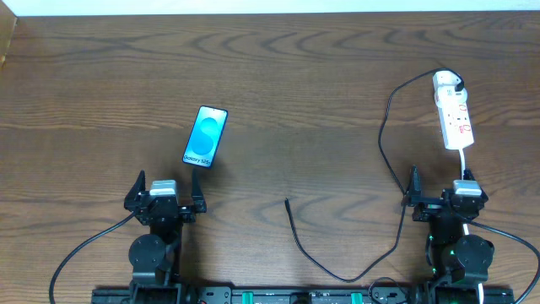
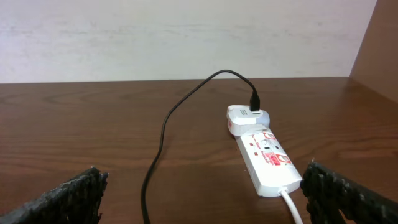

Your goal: Plug charger to phone and switch on socket

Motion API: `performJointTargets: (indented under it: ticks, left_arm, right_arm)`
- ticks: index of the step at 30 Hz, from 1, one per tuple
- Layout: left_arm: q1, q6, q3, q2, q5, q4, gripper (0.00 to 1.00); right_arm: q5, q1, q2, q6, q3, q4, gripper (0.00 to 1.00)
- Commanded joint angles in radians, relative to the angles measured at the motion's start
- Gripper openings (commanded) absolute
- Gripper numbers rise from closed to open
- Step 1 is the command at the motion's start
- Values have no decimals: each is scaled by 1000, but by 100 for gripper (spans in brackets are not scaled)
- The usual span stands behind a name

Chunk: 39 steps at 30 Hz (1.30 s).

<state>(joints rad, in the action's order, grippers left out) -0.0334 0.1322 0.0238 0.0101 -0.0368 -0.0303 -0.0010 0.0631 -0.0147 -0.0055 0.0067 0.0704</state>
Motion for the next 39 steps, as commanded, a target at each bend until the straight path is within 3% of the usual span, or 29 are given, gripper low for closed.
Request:
performJointTargets:
  ticks: [1, 9, 13, 26, 31, 39]
  left_arm:
    - [5, 13, -20, -6, -28, -35, 100]
    - [5, -40, -13, 8, -5, -43, 100]
    - [5, -39, 60, 108, -5, -90, 100]
    - [5, -22, 669, 931, 53, -186, 100]
    - [5, -44, 972, 1223, 92, -367, 100]
    - [5, -87, 1245, 1463, 97, -618, 100]
  right_arm:
    - [-6, -5, 8, -11, -1, 5, 99]
    - [-6, -5, 8, -11, -1, 5, 99]
    - [-6, -5, 8, -11, -1, 5, 99]
    - [-6, -5, 8, -11, -1, 5, 99]
    - [-6, -5, 8, -11, -1, 5, 99]
    - [-6, -5, 8, -11, -1, 5, 99]
